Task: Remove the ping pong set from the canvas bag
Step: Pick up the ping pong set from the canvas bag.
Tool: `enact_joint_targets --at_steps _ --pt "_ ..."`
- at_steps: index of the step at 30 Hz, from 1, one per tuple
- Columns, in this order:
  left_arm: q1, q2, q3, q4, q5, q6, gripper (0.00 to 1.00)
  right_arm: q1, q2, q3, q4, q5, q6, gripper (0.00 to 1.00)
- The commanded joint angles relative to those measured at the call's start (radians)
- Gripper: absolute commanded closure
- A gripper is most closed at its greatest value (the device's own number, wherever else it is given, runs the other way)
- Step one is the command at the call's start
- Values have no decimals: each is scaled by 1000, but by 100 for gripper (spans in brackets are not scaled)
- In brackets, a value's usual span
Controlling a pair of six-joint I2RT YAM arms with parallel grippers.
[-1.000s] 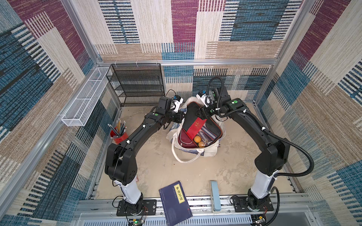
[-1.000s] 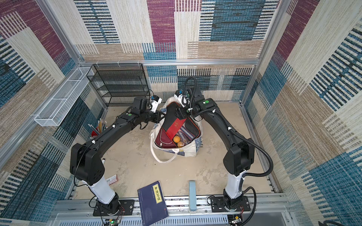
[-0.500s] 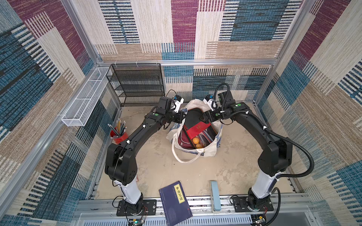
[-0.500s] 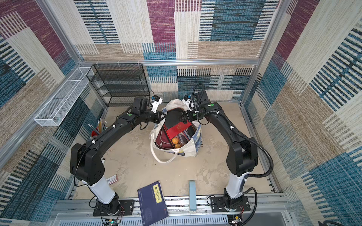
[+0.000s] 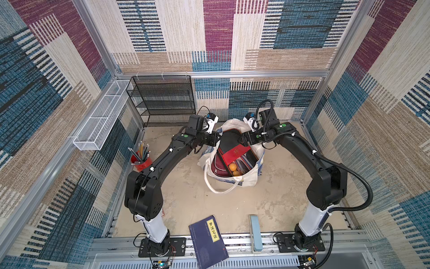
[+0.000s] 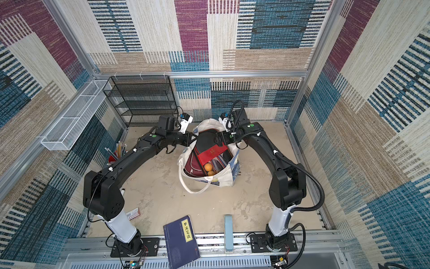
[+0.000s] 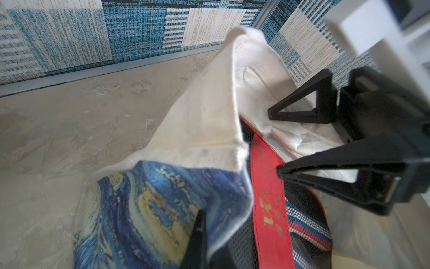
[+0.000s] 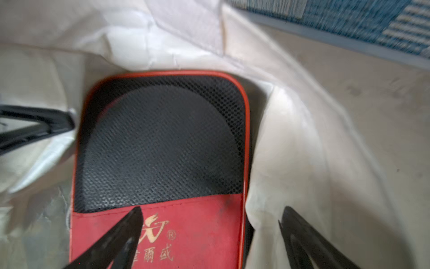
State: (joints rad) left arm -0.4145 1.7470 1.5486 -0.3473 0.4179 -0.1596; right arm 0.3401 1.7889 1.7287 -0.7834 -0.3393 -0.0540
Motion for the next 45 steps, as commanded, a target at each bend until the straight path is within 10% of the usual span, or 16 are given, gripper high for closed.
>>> enact_joint_targets --at_steps 1,13,36,45 --pt "1 -7 40 -57 -42 21 100 19 -19 63 -78 15 -9 4" --pt "1 -27 123 -110 -94 58 100 132 -82 -147 -4 -24 47 1" --pt "1 -22 64 -58 -41 59 100 -59 31 -177 80 -30 35 1" --pt "1 -30 -5 32 41 61 100 -98 97 -214 142 -372 -42 1"
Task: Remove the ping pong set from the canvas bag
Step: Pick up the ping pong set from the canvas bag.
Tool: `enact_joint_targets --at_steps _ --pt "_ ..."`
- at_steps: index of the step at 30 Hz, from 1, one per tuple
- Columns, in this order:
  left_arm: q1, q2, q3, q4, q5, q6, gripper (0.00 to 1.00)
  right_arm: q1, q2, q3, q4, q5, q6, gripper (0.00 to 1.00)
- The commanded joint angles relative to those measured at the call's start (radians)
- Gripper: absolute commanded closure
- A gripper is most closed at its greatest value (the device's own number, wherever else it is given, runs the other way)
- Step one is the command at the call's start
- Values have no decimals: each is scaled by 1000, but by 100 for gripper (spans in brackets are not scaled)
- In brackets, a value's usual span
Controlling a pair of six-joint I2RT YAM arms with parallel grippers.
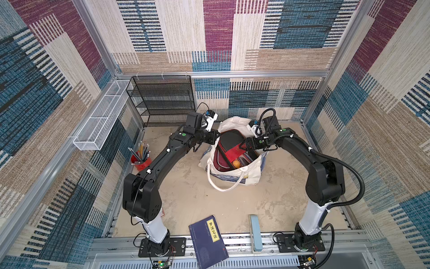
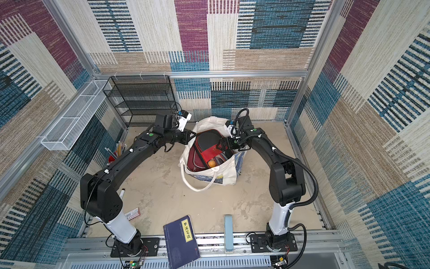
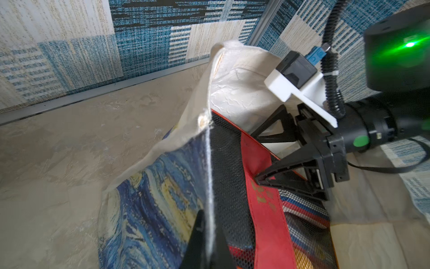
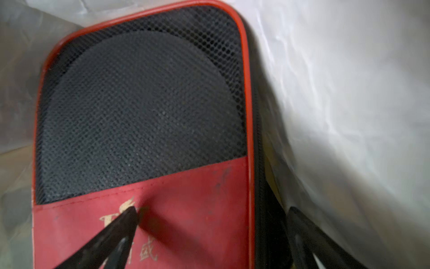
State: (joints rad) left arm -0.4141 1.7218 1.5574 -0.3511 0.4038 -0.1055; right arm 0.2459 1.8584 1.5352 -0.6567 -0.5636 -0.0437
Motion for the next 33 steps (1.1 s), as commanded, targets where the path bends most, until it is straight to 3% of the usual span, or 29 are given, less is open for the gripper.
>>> enact_joint_targets --at_steps 1,8,17,23,33 --pt "0 -2 -16 45 66 7 100 -3 38 -30 28 -177 -53 1" --pt "1 12 -23 71 105 12 100 -5 67 -74 75 -301 -59 2" --pt "2 13 -30 80 109 10 100 -5 21 -61 49 -321 -62 69" --pt "1 -2 -32 52 67 7 100 -5 -49 23 -9 -267 -58 98" --pt "21 -36 33 -78 -79 26 100 -5 -169 175 -83 -104 -15 100"
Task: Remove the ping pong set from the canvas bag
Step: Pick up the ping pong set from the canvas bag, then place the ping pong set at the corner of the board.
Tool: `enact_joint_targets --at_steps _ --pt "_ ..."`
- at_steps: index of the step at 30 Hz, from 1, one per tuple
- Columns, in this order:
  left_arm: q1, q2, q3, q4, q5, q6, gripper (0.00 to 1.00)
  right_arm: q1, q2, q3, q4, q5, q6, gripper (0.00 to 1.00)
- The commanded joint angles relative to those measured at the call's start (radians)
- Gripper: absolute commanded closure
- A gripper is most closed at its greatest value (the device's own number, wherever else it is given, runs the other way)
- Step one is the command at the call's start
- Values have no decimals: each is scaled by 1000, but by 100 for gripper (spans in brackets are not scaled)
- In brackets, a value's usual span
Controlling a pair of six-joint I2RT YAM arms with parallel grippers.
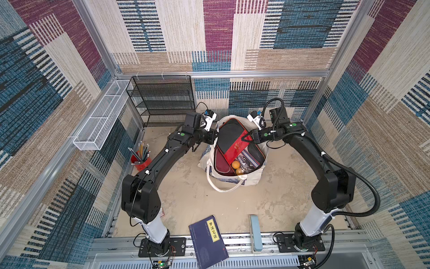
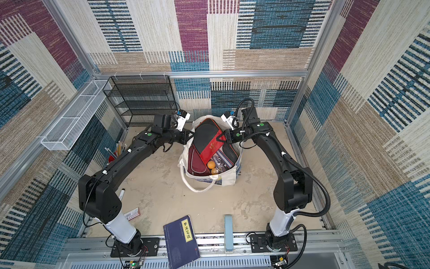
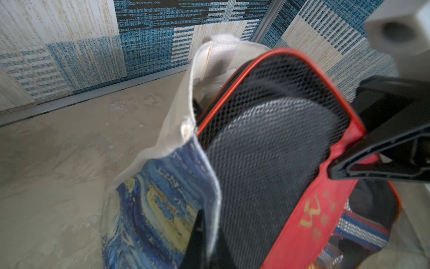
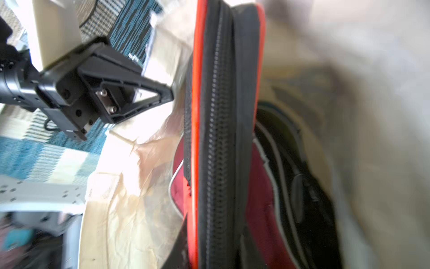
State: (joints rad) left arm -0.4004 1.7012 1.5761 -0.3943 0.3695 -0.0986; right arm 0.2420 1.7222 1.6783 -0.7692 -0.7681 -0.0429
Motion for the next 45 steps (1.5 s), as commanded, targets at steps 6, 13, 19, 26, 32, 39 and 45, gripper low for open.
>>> enact_joint_targets --at_steps 6,13,19,26,32,39,45 --pt "24 -26 10 -60 -66 24 100 -1 -99 131 13 170 19 100" --pt "25 -41 -36 -48 -62 14 100 -3 -149 323 -1 311 70 100" --pt "26 -52 -65 -26 -51 2 100 -18 -192 468 -108 590 51 100" --pt "25 -54 -81 -8 -30 -4 100 -129 -320 301 -145 826 43 100" --pt "26 -36 -77 2 1 -13 100 -216 -440 -1 -30 752 104 100" --pt "25 -32 -95 34 31 -32 100 -347 -474 -332 191 457 153 100" --pt "25 -32 -112 68 57 -42 100 -452 -369 -483 441 232 104 100"
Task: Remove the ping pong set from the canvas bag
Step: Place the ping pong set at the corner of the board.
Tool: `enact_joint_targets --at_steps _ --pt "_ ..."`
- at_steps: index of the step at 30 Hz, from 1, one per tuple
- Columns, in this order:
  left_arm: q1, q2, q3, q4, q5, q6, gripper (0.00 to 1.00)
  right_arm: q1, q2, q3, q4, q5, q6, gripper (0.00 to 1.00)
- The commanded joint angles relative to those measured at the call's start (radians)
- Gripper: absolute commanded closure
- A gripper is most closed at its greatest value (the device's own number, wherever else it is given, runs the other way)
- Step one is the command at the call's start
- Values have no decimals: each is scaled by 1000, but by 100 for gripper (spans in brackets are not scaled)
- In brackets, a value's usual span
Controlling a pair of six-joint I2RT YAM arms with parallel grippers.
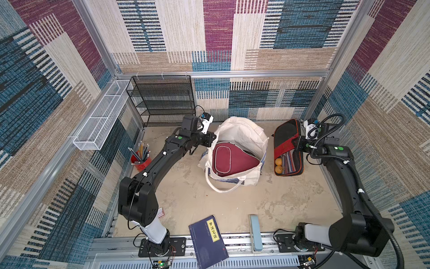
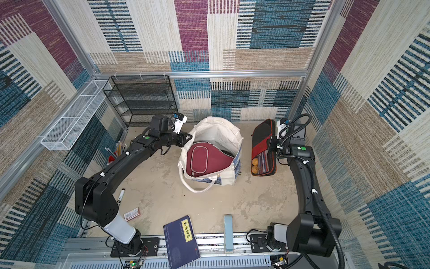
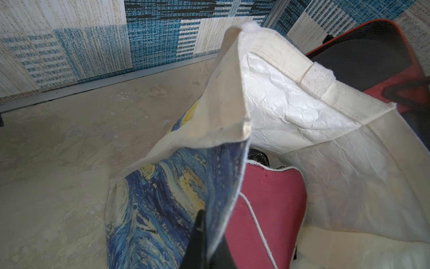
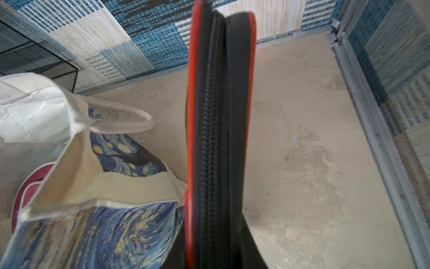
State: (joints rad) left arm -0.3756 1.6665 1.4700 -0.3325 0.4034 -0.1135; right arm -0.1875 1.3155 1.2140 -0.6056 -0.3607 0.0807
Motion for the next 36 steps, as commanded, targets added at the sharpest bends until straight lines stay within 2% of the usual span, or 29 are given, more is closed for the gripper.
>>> enact_joint_targets --at_steps 1,8,13,20,25,36 --pt "0 1 -7 10 28 -29 100 -42 73 -21 306 -218 -40 100" --pt "0 -5 -15 33 58 -35 100 -187 318 52 391 -471 -124 100" --pt "0 5 -20 48 80 -27 100 -214 535 247 280 -534 -191 100" --pt "0 18 -5 46 101 -8 100 -231 824 619 79 -467 -248 100" --pt "1 46 36 23 104 11 100 -262 1008 859 -26 -414 -237 100" --pt "0 117 122 -14 113 23 100 -265 1202 1054 -72 -247 -222 100"
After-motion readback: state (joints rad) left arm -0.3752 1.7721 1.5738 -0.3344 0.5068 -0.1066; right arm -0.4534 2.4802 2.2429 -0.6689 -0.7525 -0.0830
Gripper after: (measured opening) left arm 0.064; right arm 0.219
